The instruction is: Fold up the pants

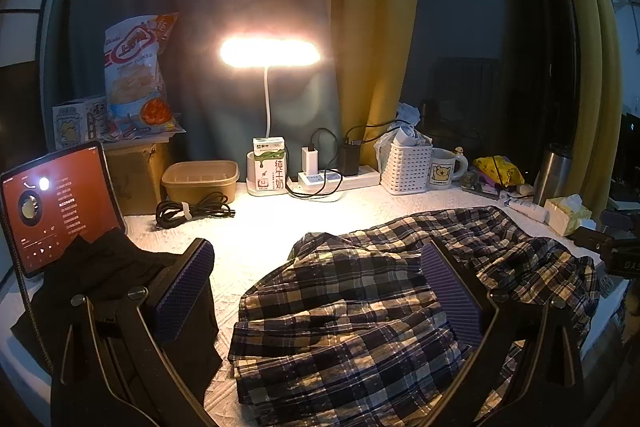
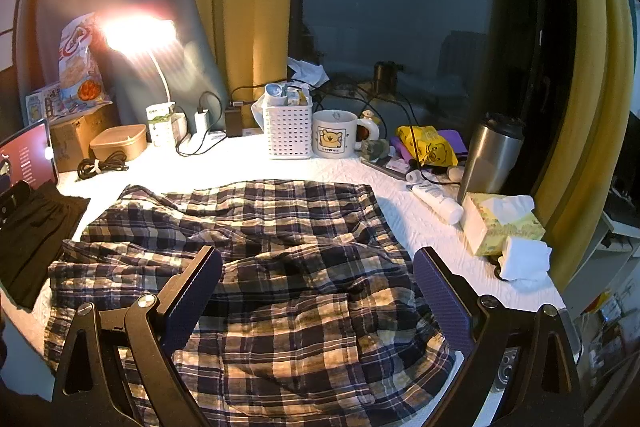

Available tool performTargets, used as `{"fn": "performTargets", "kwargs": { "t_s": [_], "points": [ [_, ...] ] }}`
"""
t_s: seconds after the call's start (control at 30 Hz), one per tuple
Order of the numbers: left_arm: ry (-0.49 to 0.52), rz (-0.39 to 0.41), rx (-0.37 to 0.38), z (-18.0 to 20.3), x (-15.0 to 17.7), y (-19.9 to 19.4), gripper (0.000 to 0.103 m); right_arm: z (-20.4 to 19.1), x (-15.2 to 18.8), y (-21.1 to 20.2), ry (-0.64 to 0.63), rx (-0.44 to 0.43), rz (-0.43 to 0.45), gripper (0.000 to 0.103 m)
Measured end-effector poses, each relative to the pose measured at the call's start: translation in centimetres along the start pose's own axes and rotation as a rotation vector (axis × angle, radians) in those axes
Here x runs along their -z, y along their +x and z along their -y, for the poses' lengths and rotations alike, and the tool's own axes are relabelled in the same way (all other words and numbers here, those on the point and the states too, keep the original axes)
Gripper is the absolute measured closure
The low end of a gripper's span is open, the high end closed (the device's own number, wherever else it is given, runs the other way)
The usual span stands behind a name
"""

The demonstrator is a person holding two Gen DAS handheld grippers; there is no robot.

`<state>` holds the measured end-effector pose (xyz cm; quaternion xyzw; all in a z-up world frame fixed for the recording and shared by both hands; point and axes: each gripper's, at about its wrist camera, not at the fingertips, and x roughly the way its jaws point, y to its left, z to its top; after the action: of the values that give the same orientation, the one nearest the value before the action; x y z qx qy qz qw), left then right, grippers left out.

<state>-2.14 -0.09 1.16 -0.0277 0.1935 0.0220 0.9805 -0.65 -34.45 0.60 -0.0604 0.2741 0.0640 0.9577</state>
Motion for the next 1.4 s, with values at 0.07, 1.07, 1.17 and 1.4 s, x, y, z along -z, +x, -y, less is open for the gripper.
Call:
{"fn": "performTargets", "kwargs": {
  "t_s": [0.07, 1.07, 1.17, 1.4],
  "points": [
    [0.001, -0.002, 0.0, 0.0, 0.0, 0.0, 0.001, 0.0, 0.0, 0.1, -0.001, 0.0, -0.001, 0.006],
    [0.098, -0.451, 0.007, -4.6, 3.0, 18.7, 0.011, 5.7, -4.7, 15.7, 0.026, -0.007, -0.132, 0.006],
    [0.126, -0.498, 0.029, -4.4, 2.9, 20.5, 0.013, 6.7, -5.6, 18.4, 0.052, -0.013, -0.157, 0.006],
    [0.207, -0.579, 0.107, -2.5, 3.3, 22.6, 0.031, 7.7, -6.1, 24.5, 0.079, -0.061, -0.259, 0.019]
  ]
}}
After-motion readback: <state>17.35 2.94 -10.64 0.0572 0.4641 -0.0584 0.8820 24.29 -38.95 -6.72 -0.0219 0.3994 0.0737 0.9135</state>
